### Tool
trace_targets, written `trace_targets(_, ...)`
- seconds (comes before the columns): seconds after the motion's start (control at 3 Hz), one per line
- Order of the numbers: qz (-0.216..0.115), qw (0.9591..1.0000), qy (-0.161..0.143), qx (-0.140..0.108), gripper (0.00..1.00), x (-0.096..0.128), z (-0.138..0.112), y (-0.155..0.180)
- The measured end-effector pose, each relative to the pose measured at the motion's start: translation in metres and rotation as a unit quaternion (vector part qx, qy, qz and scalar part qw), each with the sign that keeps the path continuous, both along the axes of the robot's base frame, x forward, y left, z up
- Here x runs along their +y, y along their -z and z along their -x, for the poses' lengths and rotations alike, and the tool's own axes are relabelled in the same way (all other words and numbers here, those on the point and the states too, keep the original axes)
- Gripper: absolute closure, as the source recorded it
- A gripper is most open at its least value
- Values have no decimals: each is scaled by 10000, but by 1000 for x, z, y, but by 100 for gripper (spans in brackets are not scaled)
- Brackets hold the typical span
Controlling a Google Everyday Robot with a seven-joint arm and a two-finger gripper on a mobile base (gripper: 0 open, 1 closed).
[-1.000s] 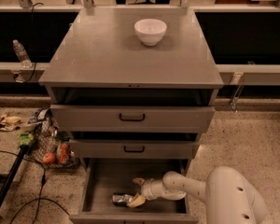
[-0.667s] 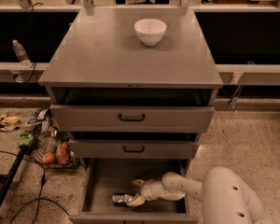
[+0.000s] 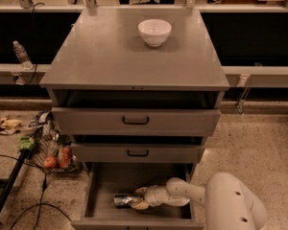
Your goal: Pick redbull can from bottom drawer and place on counter
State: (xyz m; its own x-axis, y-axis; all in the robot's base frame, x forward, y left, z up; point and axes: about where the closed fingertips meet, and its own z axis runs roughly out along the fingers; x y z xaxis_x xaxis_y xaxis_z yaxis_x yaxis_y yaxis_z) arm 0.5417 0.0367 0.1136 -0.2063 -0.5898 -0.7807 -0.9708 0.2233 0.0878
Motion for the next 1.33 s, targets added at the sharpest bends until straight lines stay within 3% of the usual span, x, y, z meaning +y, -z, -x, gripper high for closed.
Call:
trace_targets(0.33,54,9999,120,-53,95,-12,2,-4)
trace_targets(0.67,133,9989,407,-168,100,-47,5,-27)
trace_targets(1.0,218,9973,696,-118,100,-102,31,-57)
trace_targets(1.33,224,9974,690,-49,100,-151,59,-97)
